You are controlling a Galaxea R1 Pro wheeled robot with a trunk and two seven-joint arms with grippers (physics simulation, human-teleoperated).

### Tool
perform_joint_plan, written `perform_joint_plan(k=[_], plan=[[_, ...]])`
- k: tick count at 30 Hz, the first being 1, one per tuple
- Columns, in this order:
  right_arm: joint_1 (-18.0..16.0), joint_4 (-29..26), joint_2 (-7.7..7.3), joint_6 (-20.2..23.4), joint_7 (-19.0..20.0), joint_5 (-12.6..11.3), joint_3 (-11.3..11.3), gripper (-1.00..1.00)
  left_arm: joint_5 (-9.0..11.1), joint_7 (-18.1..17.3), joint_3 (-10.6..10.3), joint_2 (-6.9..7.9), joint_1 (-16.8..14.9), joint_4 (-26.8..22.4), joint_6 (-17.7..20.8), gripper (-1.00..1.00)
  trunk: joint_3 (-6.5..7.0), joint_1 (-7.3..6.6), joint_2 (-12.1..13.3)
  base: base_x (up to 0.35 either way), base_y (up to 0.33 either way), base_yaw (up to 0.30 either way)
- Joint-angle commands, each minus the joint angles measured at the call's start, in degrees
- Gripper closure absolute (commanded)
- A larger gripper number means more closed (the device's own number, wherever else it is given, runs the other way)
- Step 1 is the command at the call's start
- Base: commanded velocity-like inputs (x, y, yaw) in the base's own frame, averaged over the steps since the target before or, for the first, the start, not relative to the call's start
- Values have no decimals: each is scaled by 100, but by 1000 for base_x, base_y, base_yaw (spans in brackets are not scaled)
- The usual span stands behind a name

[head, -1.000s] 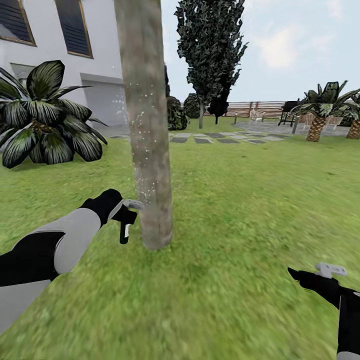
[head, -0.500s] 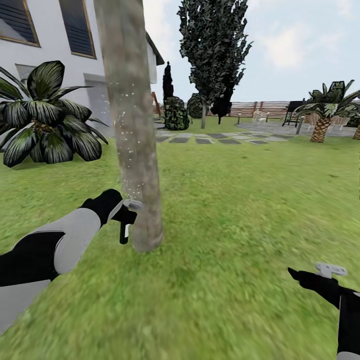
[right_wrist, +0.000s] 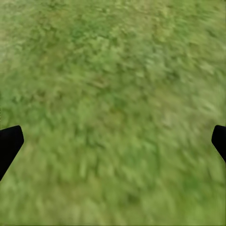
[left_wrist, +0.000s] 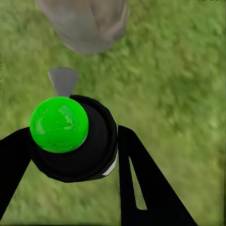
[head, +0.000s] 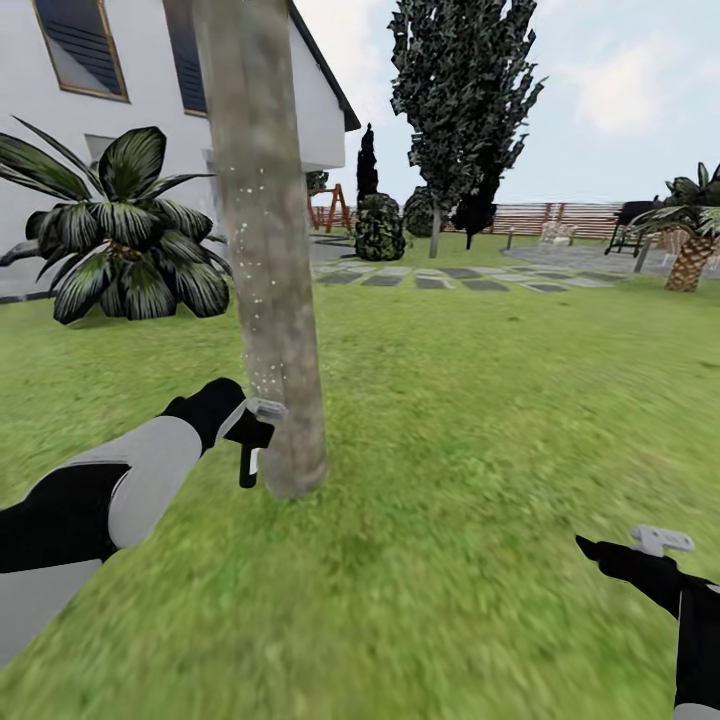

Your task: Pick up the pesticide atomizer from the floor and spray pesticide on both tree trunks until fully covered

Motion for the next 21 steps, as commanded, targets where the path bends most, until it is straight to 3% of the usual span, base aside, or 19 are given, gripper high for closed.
perform_joint_plan(k=[1,17,21], plan=[[-2,0,0,0,0,0,1,-100,-2,0,-2,-2,0,0,0,100,0,0,0,70,-322,256],[-1,0,0,0,0,0,2,-100,-2,1,-1,-1,0,0,0,100,0,0,0,119,-301,256],[-3,0,0,-1,0,2,-1,-100,-2,1,-1,3,3,0,0,100,0,0,0,2,-318,85]])
